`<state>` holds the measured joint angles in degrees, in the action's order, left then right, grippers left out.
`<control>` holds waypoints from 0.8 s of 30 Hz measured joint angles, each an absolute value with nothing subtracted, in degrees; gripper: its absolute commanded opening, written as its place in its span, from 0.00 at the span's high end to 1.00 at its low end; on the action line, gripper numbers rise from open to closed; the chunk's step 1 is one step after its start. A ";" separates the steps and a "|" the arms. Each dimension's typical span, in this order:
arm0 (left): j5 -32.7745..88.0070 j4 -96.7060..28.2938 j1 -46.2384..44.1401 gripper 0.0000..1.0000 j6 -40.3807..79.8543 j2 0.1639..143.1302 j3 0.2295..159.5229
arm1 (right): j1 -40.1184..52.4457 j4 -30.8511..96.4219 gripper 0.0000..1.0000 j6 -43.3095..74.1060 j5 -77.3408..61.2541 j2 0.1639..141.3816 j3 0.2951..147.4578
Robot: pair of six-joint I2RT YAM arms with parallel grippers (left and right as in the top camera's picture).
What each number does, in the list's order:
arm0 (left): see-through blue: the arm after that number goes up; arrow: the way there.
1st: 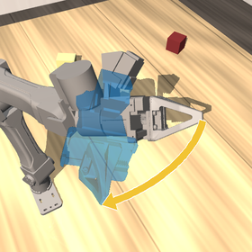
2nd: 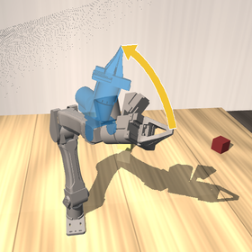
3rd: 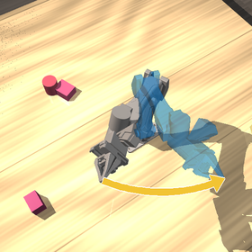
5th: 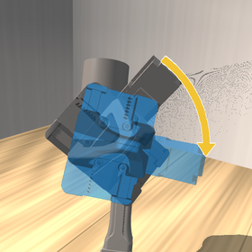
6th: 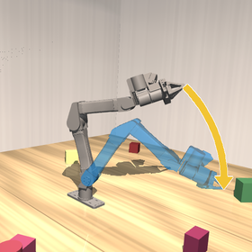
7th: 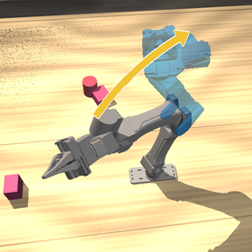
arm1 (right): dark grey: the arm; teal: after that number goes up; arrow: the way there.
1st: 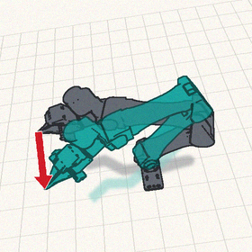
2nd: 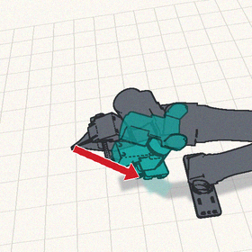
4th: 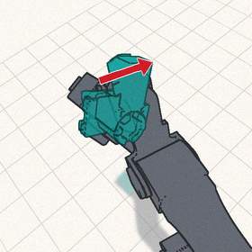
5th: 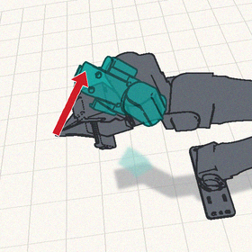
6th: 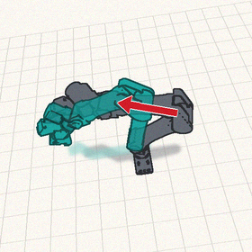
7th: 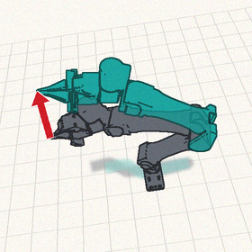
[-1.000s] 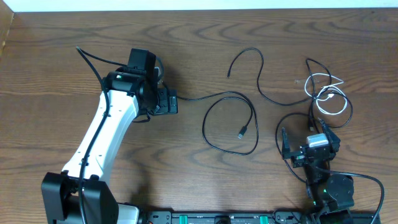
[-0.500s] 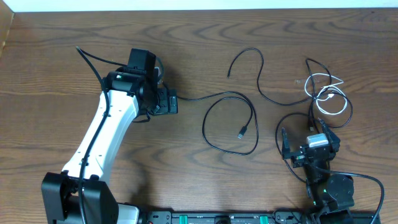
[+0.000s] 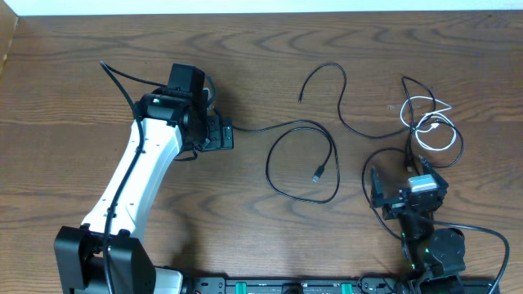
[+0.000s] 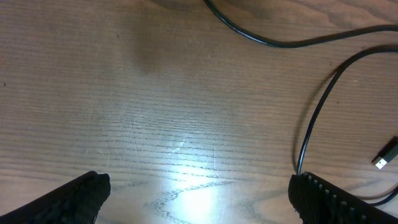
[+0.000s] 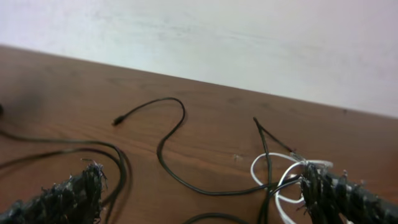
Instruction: Untangle cables
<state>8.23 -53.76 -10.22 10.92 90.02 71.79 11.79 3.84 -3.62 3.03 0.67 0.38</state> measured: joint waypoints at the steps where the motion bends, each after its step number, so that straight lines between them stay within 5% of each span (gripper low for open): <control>1: 8.23 -53.76 -10.22 0.03 10.92 90.02 71.79 | 11.79 3.79 0.01 -1.98 3.40 0.67 0.38; 24: 8.23 -53.76 -10.22 0.03 10.92 90.02 71.79 | 10.28 3.73 0.01 4.12 3.86 0.67 0.38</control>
<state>8.23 -53.76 -10.22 10.92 90.02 71.79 10.28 3.73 4.12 3.86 0.67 0.38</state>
